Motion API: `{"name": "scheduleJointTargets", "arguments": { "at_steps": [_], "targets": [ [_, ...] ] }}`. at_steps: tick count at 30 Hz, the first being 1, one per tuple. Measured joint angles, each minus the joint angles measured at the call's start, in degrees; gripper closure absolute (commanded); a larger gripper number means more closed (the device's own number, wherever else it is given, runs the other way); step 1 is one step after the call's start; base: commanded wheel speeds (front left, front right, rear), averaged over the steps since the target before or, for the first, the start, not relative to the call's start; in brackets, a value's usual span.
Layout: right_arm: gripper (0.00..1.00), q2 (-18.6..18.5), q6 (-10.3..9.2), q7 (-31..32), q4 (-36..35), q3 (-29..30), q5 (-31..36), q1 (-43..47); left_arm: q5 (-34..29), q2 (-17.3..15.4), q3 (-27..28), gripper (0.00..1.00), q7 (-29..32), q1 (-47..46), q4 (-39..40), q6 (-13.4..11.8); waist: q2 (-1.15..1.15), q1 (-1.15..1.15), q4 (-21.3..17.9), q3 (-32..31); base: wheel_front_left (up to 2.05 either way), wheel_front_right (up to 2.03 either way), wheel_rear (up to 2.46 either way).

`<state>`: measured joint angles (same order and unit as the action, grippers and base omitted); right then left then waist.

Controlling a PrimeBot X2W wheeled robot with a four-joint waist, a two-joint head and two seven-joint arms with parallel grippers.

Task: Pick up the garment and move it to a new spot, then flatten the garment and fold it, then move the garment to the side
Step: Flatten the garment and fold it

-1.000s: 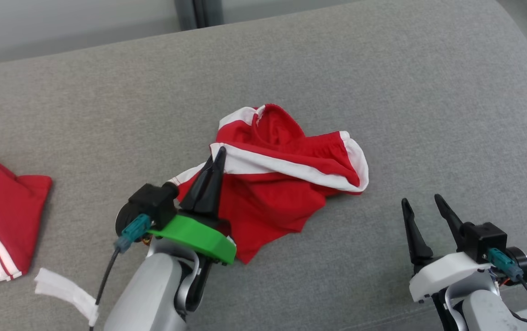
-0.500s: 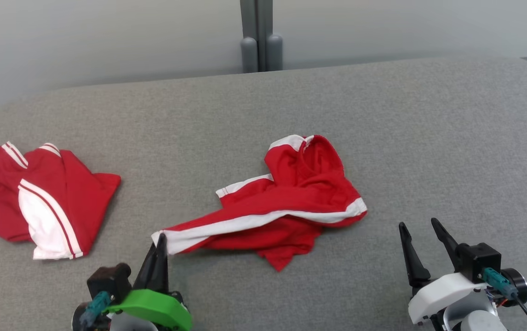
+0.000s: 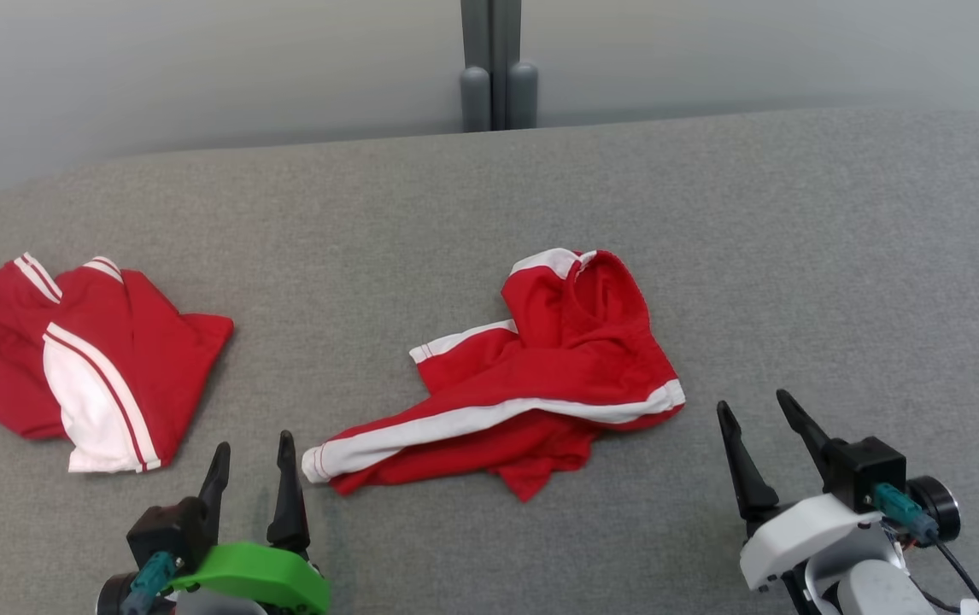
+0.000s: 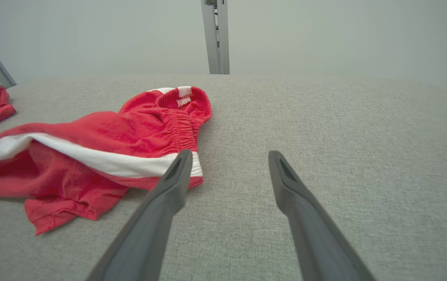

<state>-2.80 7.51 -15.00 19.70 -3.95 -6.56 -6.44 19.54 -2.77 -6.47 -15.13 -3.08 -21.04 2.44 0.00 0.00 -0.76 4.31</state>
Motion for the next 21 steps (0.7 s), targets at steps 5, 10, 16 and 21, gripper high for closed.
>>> {"name": "scheduleJointTargets", "arguments": {
  "at_steps": [5,10,16,21],
  "targets": [
    [0.00,-0.13,0.00,-0.01,1.47,-0.79,1.98,-3.78,0.26,0.00,-1.21,0.00,0.00,-2.35,0.63,0.08,0.00,0.00,0.77,2.29,0.00,0.00,0.00],
    [0.00,-1.13,0.00,0.00,5.16,-1.74,3.66,-6.96,1.18,0.00,-2.42,0.00,0.00,-4.21,0.85,0.24,0.00,0.00,1.89,5.21,0.00,0.00,0.00],
    [0.00,-1.44,0.00,0.00,8.17,-4.52,5.04,-9.57,1.60,0.00,-3.47,0.00,0.01,-5.65,1.31,0.33,0.00,0.00,3.49,9.02,0.00,0.00,0.00],
    [0.00,-1.87,0.00,0.00,8.16,-6.76,4.46,-9.67,1.62,0.00,-3.81,0.00,0.00,-5.89,1.71,0.40,0.00,0.00,4.14,10.41,0.00,0.00,0.00]
  ]
}}
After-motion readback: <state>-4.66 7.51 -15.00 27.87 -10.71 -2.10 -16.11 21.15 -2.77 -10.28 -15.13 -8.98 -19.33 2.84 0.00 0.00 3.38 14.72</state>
